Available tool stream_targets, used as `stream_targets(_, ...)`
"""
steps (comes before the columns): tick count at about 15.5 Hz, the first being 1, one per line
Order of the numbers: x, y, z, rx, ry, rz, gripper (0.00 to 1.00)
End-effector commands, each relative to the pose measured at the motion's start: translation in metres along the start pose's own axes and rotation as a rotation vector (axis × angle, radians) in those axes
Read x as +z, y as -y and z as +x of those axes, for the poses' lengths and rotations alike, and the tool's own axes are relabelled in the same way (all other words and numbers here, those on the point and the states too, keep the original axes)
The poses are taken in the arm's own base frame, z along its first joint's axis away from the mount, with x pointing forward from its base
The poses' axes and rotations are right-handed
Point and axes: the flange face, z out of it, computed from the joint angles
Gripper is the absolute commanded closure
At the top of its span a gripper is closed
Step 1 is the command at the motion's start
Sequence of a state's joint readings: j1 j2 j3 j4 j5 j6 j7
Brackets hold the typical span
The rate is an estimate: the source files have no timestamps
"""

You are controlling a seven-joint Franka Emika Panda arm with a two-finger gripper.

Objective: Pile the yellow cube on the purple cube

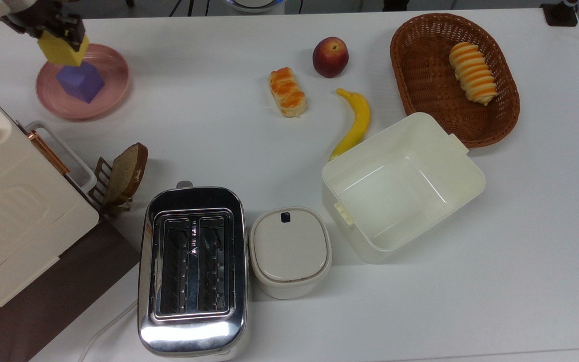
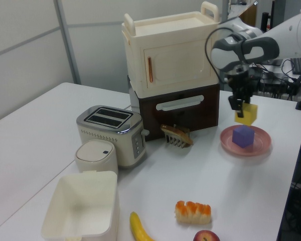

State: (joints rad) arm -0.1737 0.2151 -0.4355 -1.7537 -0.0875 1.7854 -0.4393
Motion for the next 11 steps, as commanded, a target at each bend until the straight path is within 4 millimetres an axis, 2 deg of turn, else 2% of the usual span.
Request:
stream_targets(1,0.026,-0.028,-0.007,0.006,-0.019,0.015,0.94)
stream_targets(3,0.040,-0.036,0.002,0.015,-0.030,-0.006,0.88)
stream_targets(6,0.043,-0.036,0.005,0.025,-0.036,-0.007,0.87)
stream_targets(11,0.037,-0.010,0.016,0.051,-0.059,0.042,0.87)
